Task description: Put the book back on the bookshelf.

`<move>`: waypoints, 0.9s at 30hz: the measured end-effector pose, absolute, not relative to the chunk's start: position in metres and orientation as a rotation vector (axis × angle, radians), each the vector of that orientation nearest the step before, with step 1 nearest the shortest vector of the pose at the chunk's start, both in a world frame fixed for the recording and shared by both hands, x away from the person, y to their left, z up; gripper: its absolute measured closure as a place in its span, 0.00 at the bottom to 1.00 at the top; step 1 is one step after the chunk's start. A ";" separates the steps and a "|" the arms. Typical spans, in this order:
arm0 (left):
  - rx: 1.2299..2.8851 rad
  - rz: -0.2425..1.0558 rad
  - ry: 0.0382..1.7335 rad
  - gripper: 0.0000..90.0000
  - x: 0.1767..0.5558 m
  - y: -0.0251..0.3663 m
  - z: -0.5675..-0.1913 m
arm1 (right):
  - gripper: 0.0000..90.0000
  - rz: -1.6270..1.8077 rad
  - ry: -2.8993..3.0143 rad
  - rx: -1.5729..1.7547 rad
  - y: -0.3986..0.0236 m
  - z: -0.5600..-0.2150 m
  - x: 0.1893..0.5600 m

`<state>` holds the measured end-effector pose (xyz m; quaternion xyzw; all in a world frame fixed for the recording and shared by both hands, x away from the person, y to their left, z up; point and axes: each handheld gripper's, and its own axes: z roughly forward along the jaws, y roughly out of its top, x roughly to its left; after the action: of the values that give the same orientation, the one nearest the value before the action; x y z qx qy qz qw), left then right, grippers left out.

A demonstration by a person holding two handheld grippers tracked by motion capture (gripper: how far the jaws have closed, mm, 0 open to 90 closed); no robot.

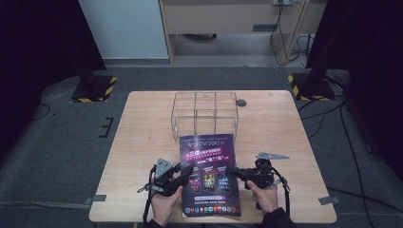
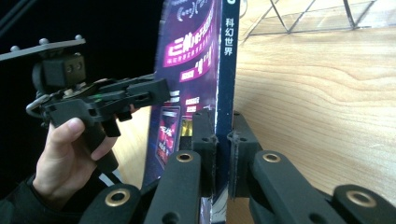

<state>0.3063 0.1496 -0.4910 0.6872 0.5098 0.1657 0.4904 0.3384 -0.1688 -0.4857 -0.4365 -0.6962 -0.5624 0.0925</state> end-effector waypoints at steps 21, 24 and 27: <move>1.700 0.500 1.309 0.41 0.301 0.184 -0.497 | 0.94 -1.833 -2.122 -1.221 -0.163 -0.444 0.330; 1.714 0.518 1.328 0.40 0.300 0.191 -0.500 | 0.94 -1.857 -2.119 -1.227 -0.163 -0.438 0.331; 1.718 0.520 1.352 0.38 0.299 0.201 -0.502 | 0.94 -1.897 -2.126 -1.233 -0.163 -0.428 0.333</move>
<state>0.2994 0.2013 -0.5023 0.6892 0.5426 0.2086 0.4325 0.3332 -0.1628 -0.4280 -0.3972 -0.6847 -0.6108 0.0186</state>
